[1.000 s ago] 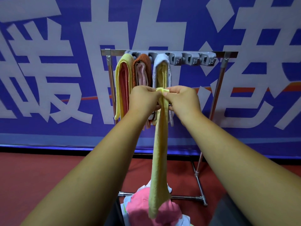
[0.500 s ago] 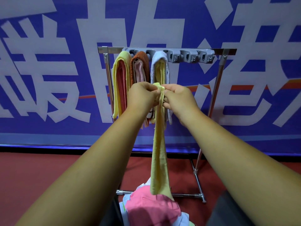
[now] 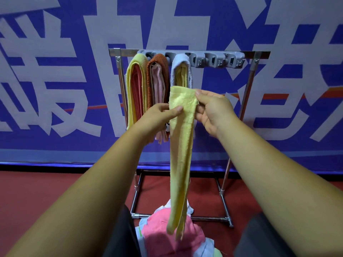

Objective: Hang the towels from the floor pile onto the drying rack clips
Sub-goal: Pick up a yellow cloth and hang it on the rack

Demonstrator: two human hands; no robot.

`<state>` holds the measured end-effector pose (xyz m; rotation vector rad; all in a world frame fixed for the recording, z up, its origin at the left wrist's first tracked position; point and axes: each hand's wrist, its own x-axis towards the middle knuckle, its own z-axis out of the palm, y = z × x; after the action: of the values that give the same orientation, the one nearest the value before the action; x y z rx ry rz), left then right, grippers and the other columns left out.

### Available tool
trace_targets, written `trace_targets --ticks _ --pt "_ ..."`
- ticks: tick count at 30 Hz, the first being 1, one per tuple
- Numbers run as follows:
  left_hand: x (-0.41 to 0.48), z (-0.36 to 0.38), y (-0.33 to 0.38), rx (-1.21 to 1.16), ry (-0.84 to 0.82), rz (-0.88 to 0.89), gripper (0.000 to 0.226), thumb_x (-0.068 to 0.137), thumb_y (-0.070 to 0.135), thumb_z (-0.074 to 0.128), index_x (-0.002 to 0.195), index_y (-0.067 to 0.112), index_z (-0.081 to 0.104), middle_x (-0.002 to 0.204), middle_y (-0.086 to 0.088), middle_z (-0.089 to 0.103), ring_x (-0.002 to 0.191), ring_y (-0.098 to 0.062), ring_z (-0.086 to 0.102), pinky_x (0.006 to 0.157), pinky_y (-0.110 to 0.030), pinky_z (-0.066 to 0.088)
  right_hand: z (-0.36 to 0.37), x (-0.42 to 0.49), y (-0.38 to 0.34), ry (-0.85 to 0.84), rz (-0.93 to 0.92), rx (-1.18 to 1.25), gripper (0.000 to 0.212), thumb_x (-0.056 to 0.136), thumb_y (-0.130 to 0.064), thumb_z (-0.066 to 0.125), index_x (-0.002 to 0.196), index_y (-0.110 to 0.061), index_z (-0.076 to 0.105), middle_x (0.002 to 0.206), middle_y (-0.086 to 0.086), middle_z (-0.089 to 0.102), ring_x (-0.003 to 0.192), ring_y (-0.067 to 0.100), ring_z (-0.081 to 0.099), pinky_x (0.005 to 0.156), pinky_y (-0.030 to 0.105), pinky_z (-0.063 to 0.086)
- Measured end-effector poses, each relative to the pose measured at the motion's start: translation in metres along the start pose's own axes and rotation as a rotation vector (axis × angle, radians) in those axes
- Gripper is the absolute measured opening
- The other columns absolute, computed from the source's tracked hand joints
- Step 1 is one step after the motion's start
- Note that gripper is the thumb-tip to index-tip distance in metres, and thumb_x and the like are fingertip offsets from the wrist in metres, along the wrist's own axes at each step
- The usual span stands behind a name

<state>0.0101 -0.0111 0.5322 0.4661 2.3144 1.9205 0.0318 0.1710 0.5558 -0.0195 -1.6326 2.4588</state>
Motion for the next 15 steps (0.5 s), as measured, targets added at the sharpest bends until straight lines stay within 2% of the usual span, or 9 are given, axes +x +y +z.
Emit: trace_targets --ticks 2,3,4,5,7,9,10,13,15 --pt "-0.002 -0.002 -0.006 -0.088 -0.075 -0.05 0.04 0.093 0.039 0.078 0.122 0.012 0.069 0.106 -0.005 0.079 0.089 -0.021 0.077 0.064 -0.027 0.06 -0.001 0.002 -0.004 0.003 -0.014 0.005 0.019 0.108 -0.008 0.058 0.12 0.0 0.07 0.107 0.021 0.08 0.099 0.032 0.08 0.082 0.048 0.067" --pt "-0.004 -0.002 -0.009 -0.099 -0.102 -0.053 0.036 0.095 0.034 0.076 0.121 0.01 0.069 0.1 -0.005 0.078 0.076 -0.014 0.074 0.053 -0.02 0.053 -0.001 0.003 -0.005 0.0 -0.018 0.003 0.019 0.108 -0.008 0.057 0.121 0.001 0.069 0.107 0.021 0.08 0.099 0.031 0.08 0.081 0.046 0.067" --pt "-0.004 -0.001 -0.01 -0.115 -0.125 -0.05 0.032 0.096 0.031 0.075 0.12 0.009 0.07 0.098 -0.005 0.077 0.071 -0.012 0.072 0.051 -0.018 0.05 -0.001 0.005 -0.007 -0.001 -0.023 -0.01 0.02 0.108 -0.007 0.057 0.122 0.002 0.069 0.107 0.021 0.08 0.098 0.031 0.08 0.078 0.045 0.067" --pt "-0.004 0.0 -0.009 -0.14 -0.154 -0.05 0.029 0.097 0.029 0.073 0.12 0.01 0.071 0.1 -0.008 0.076 0.076 -0.014 0.072 0.056 -0.02 0.053 0.0 0.006 -0.009 -0.002 -0.029 -0.032 0.021 0.108 -0.007 0.057 0.123 0.003 0.069 0.107 0.021 0.08 0.097 0.031 0.08 0.076 0.043 0.067" --pt "-0.004 0.002 -0.006 -0.209 -0.186 -0.041 0.032 0.099 0.031 0.073 0.123 0.011 0.071 0.115 -0.017 0.075 0.1 -0.031 0.073 0.086 -0.038 0.06 0.001 0.009 -0.012 0.005 -0.04 -0.067 0.022 0.108 -0.007 0.058 0.124 0.003 0.069 0.106 0.02 0.08 0.096 0.03 0.081 0.073 0.042 0.067" --pt "-0.002 0.004 -0.003 -0.257 -0.204 -0.023 0.038 0.1 0.037 0.072 0.129 0.013 0.069 0.128 -0.026 0.069 0.115 -0.044 0.067 0.104 -0.064 0.046 0.001 0.013 -0.015 0.019 -0.057 -0.08 0.02 0.106 -0.007 0.061 0.123 0.002 0.069 0.104 0.02 0.081 0.094 0.03 0.081 0.073 0.042 0.067" --pt "-0.001 0.004 -0.001 -0.269 -0.195 -0.011 0.039 0.101 0.038 0.07 0.131 0.013 0.068 0.126 -0.027 0.069 0.114 -0.043 0.066 0.104 -0.068 0.044 0.0 0.015 -0.015 0.031 -0.064 -0.079 0.02 0.106 -0.007 0.062 0.122 0.002 0.069 0.102 0.019 0.081 0.092 0.03 0.081 0.073 0.043 0.067" --pt "0.001 0.005 0.007 -0.299 -0.169 0.012 0.033 0.106 0.033 0.062 0.133 0.015 0.065 0.113 -0.011 0.075 0.102 -0.028 0.073 0.091 -0.048 0.058 -0.003 0.018 -0.013 0.049 -0.072 -0.088 0.022 0.104 -0.008 0.064 0.124 0.001 0.069 0.102 0.02 0.081 0.09 0.031 0.081 0.075 0.045 0.067" --pt "0.002 0.005 0.012 -0.319 -0.164 0.024 0.033 0.108 0.03 0.06 0.136 0.014 0.064 0.114 -0.01 0.076 0.102 -0.026 0.074 0.088 -0.043 0.061 -0.006 0.021 -0.007 0.066 -0.05 -0.086 0.026 0.105 -0.014 0.064 0.127 0.001 0.068 0.106 0.019 0.081 0.093 0.03 0.081 0.08 0.047 0.067"
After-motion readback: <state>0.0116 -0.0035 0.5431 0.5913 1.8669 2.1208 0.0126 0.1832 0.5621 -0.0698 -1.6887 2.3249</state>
